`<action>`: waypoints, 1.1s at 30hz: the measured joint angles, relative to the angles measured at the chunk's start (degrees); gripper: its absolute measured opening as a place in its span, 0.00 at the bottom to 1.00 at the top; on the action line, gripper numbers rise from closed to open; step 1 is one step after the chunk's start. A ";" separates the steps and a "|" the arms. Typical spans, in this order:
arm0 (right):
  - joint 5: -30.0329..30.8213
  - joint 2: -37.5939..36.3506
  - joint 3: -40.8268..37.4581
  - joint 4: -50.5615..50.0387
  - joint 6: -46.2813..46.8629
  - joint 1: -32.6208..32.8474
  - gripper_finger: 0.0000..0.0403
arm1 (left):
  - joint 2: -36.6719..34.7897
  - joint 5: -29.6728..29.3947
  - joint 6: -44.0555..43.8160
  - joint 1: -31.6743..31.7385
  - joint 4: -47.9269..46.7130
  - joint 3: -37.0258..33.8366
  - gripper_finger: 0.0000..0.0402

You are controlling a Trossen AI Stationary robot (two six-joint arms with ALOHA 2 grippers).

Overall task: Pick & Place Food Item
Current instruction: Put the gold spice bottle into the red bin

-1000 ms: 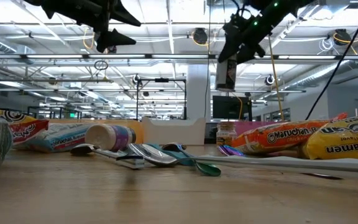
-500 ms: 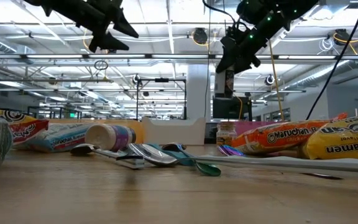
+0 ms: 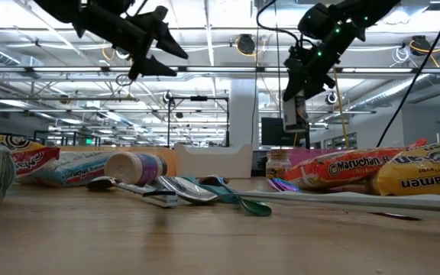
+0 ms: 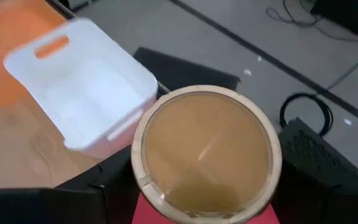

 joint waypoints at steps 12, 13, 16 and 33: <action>0.00 5.01 -0.04 1.51 1.12 0.11 0.67 | 2.59 2.92 -0.76 0.00 6.13 -0.01 0.74; 0.00 5.73 -0.04 2.18 1.12 0.11 0.67 | 2.49 2.92 -0.89 0.00 6.02 -0.01 0.74; 0.07 7.88 -0.04 4.80 1.31 0.11 0.67 | 2.05 2.98 -1.75 0.00 6.19 -0.02 0.74; 1.84 14.21 -0.04 8.59 1.53 0.11 0.67 | 2.08 7.05 -3.24 -0.04 6.13 -0.02 0.74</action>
